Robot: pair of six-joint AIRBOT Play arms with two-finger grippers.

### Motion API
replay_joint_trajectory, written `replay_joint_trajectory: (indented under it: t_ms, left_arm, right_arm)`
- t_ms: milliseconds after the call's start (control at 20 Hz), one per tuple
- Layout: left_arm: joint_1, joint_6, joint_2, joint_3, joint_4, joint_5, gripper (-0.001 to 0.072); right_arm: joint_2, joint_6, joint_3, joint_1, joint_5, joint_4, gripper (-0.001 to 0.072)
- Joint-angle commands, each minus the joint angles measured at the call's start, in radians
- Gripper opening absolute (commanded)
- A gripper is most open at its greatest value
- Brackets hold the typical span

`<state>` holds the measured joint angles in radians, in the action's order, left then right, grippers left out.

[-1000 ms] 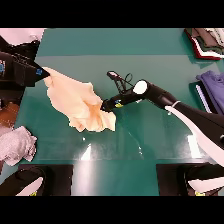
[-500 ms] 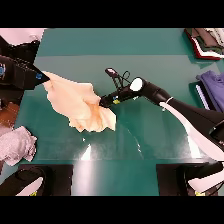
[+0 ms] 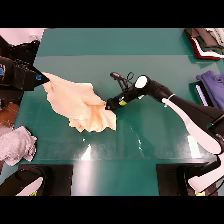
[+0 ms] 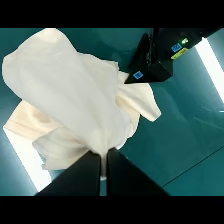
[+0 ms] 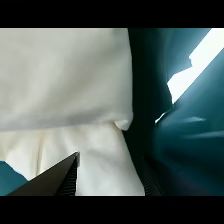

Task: Fold the shirts.

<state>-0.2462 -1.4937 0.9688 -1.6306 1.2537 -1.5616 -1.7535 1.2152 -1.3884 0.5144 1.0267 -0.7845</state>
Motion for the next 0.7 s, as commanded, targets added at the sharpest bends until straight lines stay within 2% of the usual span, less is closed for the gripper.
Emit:
replay_joint_trajectory:
  t_ms: [0, 50, 100, 150, 300, 450, 650]
  left_arm:
    - [0.0, 0.0, -0.001, -0.001, 0.0, 0.001, 0.0027]
    - [0.0, 0.0, -0.001, -0.001, 0.0, 0.0, 0.0026]
    - [0.0, 0.001, -0.001, -0.001, 0.0, 0.0, 0.0027]
    - [0.0, 0.001, -0.001, -0.001, 0.003, 0.002, 0.0027]
    - [0.0, -0.003, -0.004, -0.003, 0.082, 0.066, 0.0027]
    - [0.0, -0.055, -0.005, -0.08, 0.192, 0.201, 0.0027]
    - [0.0, -0.055, -0.005, -0.251, 0.144, 0.386, 0.0027]
  right_arm:
    - [-0.049, 0.0, 0.0, 0.022, 0.103, 0.008, 0.0451]
    - [-0.059, -0.002, 0.0, 0.034, 0.109, 0.006, 0.0388]
    - [-0.059, -0.01, 0.0, 0.041, 0.11, 0.003, 0.0153]
    - [-0.051, -0.027, 0.0, 0.045, 0.111, 0.005, 0.0017]
    - [0.038, -0.03, 0.0, 0.023, 0.111, -0.065, 0.0016]
    - [0.228, -0.027, 0.0, -0.071, 0.11, -0.135, 0.0015]
    - [0.533, -0.003, -0.004, -0.268, 0.104, -0.124, 0.0015]
